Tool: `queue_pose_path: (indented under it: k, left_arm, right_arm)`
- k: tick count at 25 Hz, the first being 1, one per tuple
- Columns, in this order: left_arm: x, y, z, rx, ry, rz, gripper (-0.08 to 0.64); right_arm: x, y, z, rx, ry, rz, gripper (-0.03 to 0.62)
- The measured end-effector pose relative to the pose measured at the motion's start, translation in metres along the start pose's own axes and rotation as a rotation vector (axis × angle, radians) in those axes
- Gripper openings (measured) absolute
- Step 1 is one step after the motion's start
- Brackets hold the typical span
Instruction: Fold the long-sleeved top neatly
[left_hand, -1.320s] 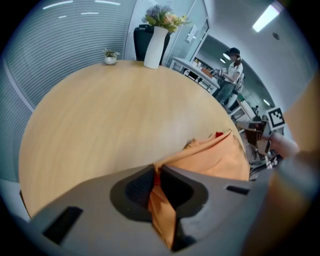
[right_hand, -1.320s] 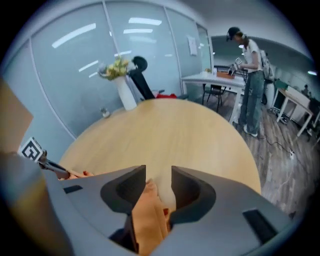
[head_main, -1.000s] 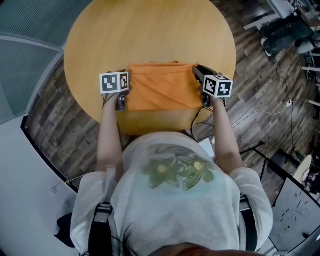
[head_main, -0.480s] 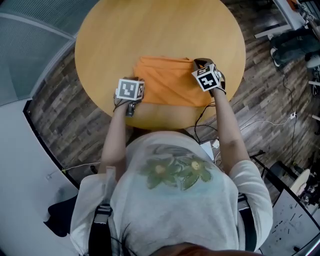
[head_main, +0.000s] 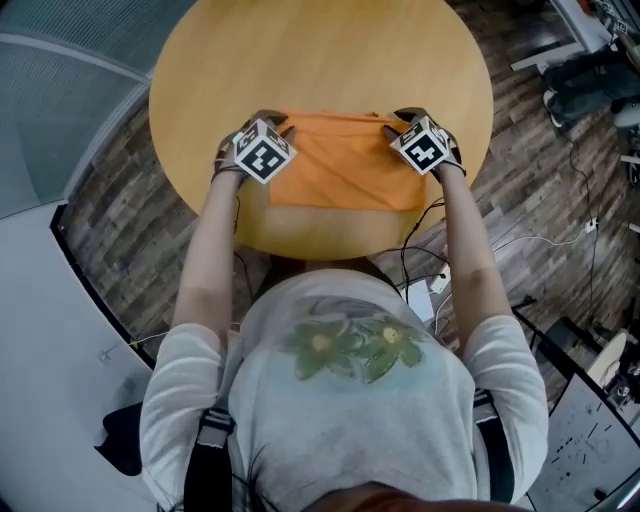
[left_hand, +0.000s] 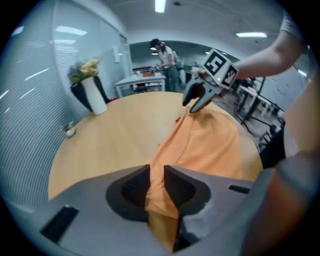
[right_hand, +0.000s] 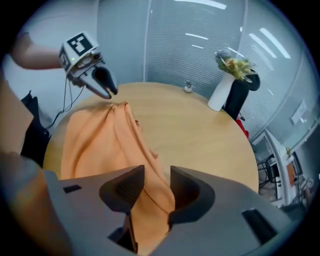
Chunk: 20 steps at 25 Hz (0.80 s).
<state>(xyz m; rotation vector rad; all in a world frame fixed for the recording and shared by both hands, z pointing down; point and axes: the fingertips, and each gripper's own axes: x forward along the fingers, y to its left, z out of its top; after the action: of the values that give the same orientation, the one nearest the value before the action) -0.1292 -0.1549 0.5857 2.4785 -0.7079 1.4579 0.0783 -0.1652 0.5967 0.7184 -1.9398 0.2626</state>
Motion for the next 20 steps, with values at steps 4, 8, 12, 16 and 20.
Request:
queue_pose_path:
  k: [4, 8, 12, 16, 20]
  left_arm:
    - [0.028, 0.005, 0.006, 0.201, 0.084, -0.083, 0.071]
    - [0.055, 0.002, -0.019, 0.234, 0.198, -0.118, 0.071]
    - [0.049, 0.002, -0.016, 0.136, 0.127, -0.086, 0.009]
    - [0.027, 0.018, 0.0, -0.002, -0.009, -0.003, 0.005]
    - [0.039, 0.041, -0.011, -0.106, 0.014, 0.099, 0.005]
  right_arm:
    - [0.008, 0.0, -0.018, -0.109, 0.087, 0.021, 0.172]
    - [0.018, 0.0, -0.029, -0.119, 0.099, -0.019, 0.046]
    - [-0.004, -0.005, -0.022, 0.009, 0.001, -0.063, 0.031]
    - [-0.024, -0.029, -0.014, 0.132, -0.081, -0.16, 0.031]
    - [0.001, -0.048, -0.026, 0.197, -0.012, -0.183, 0.031]
